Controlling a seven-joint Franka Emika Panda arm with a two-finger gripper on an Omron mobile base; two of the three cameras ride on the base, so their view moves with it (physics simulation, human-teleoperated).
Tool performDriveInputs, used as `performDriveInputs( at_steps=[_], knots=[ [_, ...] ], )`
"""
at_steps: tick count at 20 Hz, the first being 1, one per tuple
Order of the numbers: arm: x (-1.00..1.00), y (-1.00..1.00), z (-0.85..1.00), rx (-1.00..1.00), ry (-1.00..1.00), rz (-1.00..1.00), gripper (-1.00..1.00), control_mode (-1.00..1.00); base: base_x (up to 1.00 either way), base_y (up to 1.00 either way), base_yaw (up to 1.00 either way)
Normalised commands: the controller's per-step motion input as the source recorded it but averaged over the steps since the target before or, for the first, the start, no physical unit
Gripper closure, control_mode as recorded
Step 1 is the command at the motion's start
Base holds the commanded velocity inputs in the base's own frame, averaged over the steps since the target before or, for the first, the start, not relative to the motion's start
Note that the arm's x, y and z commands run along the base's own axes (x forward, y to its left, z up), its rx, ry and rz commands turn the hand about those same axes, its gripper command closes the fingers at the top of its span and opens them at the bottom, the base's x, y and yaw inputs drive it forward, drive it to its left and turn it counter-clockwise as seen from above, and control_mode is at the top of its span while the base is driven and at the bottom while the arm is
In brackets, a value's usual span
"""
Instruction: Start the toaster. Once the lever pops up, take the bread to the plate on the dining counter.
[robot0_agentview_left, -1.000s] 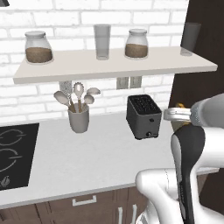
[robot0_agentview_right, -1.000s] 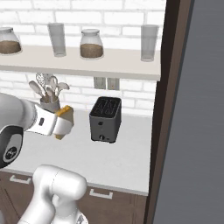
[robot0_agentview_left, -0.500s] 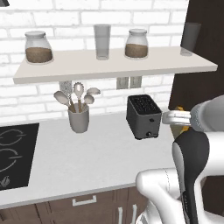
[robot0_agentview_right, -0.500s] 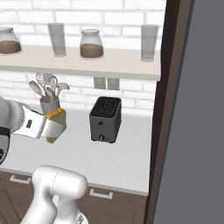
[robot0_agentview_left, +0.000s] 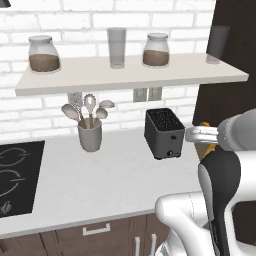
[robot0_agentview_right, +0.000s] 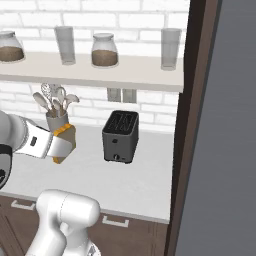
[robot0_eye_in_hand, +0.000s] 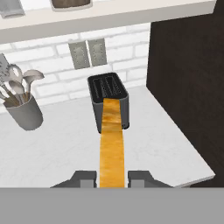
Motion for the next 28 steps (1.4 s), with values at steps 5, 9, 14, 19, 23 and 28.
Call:
performDriveInputs(
  at_steps=[5, 9, 14, 19, 23, 28],
  knots=[
    [0.00, 0.00, 0.00, 0.00, 0.00, 0.00, 1.00, 1.00, -0.19, 0.12, -0.02],
    [0.00, 0.00, 0.00, 0.00, 0.00, 0.00, 1.00, 1.00, -0.72, 0.69, -0.33],
    [0.00, 0.00, 0.00, 0.00, 0.00, 0.00, 1.00, 1.00, -0.75, 0.58, -0.65],
    [0.00, 0.00, 0.00, 0.00, 0.00, 0.00, 1.00, 1.00, -0.59, 0.27, -0.76],
    [0.00, 0.00, 0.00, 0.00, 0.00, 0.00, 1.00, 1.00, -0.41, 0.09, -0.84],
    [0.00, 0.00, 0.00, 0.00, 0.00, 0.00, 1.00, 1.00, -0.14, 0.01, -0.92]
  ],
)
